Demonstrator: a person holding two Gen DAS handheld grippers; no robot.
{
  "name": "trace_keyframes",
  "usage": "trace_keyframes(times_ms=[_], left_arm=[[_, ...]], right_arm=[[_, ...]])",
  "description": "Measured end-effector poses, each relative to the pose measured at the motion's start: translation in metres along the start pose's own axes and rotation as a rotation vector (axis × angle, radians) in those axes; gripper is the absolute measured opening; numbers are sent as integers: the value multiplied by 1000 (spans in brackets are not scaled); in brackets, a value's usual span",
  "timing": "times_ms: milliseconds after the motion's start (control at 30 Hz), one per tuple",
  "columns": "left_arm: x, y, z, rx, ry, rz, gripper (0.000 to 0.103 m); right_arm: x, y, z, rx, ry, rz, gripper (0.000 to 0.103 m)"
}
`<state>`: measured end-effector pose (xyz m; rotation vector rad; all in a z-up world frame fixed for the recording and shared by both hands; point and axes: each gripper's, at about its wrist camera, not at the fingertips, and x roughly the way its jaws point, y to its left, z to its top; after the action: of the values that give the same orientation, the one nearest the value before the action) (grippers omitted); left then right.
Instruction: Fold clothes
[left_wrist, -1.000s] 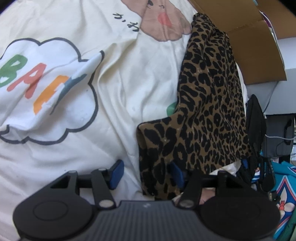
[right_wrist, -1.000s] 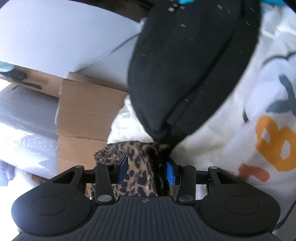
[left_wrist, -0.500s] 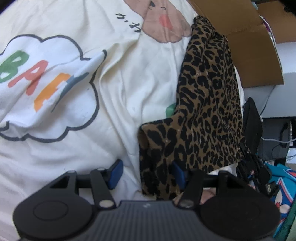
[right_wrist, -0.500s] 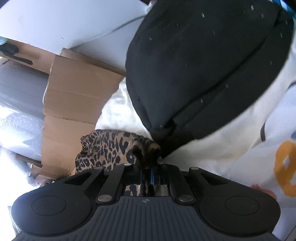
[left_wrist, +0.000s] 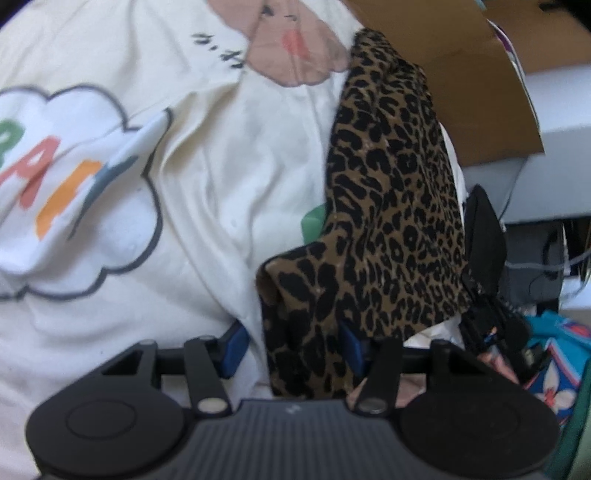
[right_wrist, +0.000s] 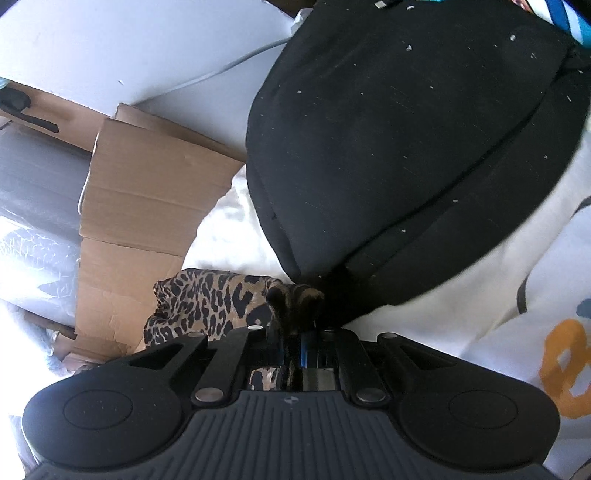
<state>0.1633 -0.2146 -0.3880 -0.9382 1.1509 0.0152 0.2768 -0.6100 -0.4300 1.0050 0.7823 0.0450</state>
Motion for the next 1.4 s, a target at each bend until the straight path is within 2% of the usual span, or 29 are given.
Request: trace_keyframes(times_ms=[100,233,333,567,667,800,967,1100,1300,1333,1367,1400], left_arm=[[3,6,2,-12,0,-44,56],[0,12,1,-51,30,-139,56],[-3,13,-2,-72,63,-195,52],[-9,23,-4,-223,71,-305,50],[-8,26,-5,-260,71,-318,50],[-3,20,-9,-249,94,-308,49],[-6,18,-13,-283,114,-297,40],[-11,16,-14,-277,97,-271,40],[1,24,-10,-334,67,-257,41],[2,23,-11,-342,68,-262,39],[3,23,-11,-349,69,-267,25],[4,24,-13,-373,72,-275,16]], right_arm=[[1,-1,-1,1,1,-1,6],[2,-1,-1,-9,13,-3,6],[2,0,0,-13,15,-8,6],[2,-2,0,-4,13,-2,7],[3,-1,1,-14,17,-6,7],[2,-2,1,-10,16,-3,7],[2,-3,0,-3,13,2,7],[2,-3,0,-5,13,4,7],[2,-4,-2,4,7,8,7],[2,-4,-2,2,8,9,7],[1,-4,-2,2,9,10,7],[1,-3,-2,-3,7,9,7]])
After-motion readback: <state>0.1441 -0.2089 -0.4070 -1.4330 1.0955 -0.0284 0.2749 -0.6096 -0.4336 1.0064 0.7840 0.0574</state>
